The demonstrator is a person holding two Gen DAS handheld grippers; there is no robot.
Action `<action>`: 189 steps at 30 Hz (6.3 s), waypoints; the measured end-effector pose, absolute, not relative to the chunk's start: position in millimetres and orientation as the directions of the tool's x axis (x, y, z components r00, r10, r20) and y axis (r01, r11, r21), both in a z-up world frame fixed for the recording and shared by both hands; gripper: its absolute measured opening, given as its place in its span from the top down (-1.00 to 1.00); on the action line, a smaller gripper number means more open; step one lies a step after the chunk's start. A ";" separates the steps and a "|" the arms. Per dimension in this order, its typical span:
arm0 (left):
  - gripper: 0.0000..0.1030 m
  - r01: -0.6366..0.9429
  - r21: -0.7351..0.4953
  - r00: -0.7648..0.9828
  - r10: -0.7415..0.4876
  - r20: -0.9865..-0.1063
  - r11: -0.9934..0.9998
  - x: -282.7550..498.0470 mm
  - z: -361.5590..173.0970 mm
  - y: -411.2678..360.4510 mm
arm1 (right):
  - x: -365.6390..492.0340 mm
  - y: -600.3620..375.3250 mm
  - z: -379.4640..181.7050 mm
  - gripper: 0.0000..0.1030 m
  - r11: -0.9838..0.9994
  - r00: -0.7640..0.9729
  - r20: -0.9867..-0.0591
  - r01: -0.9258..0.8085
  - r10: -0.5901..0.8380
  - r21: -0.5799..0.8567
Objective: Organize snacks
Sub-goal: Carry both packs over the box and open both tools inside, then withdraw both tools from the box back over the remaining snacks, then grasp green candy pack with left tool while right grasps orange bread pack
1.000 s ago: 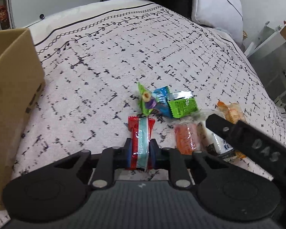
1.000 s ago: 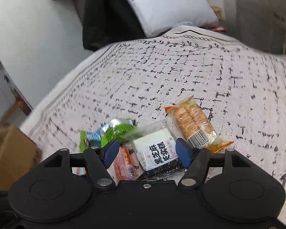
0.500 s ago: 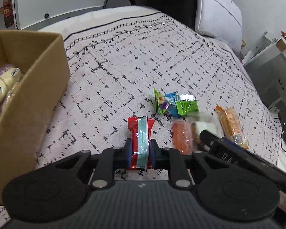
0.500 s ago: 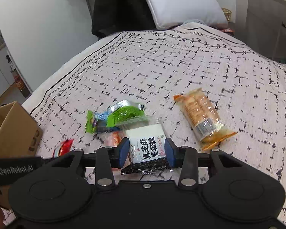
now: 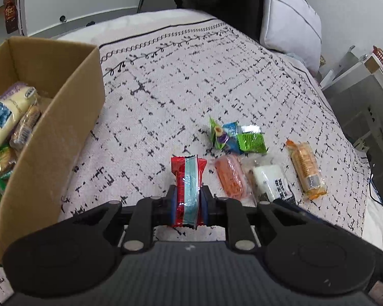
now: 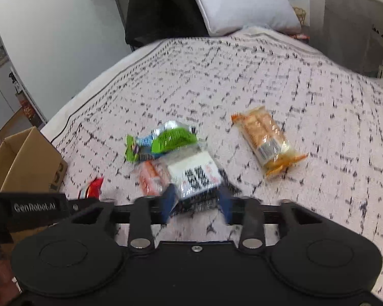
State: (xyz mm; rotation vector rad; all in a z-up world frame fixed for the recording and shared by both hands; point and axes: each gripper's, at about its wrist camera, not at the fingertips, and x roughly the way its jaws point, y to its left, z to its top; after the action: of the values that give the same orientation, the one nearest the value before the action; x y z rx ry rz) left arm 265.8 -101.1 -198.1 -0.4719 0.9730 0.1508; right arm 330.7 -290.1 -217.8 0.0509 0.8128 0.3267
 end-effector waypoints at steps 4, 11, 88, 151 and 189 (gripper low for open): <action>0.65 -0.337 -0.313 0.559 -0.079 -0.825 0.888 268.6 -200.4 -99.9 | 348.1 -286.5 -226.0 -0.26 0.951 0.633 -0.716 -0.271 0.295 0.151; 0.65 -0.364 -0.314 0.542 -0.075 -0.837 0.877 275.1 -210.8 -95.4 | 356.5 -273.2 -242.6 -0.46 0.939 0.601 -0.742 -0.323 0.297 0.115; 0.63 -0.538 -0.566 0.705 -0.034 -0.708 0.625 164.7 -129.6 122.2 | 245.6 -64.4 -115.1 0.09 0.857 0.593 -0.635 -0.453 0.495 0.245; -0.59 -0.374 -0.348 0.756 0.065 -0.652 0.860 204.7 -102.5 -12.4 | 303.9 -315.6 -173.0 -0.71 0.944 0.694 -0.644 -0.185 0.321 0.272; 0.07 -0.333 -0.268 0.645 0.011 -0.764 0.904 333.9 -187.0 -127.1 | 400.4 -351.9 -233.1 -0.25 0.937 0.701 -0.640 -0.120 0.315 0.329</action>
State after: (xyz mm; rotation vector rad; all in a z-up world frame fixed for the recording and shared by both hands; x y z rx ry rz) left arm 333.9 -127.1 -187.0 -0.4083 0.8525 0.2017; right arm 400.4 -351.9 -233.1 0.2719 0.7584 0.2454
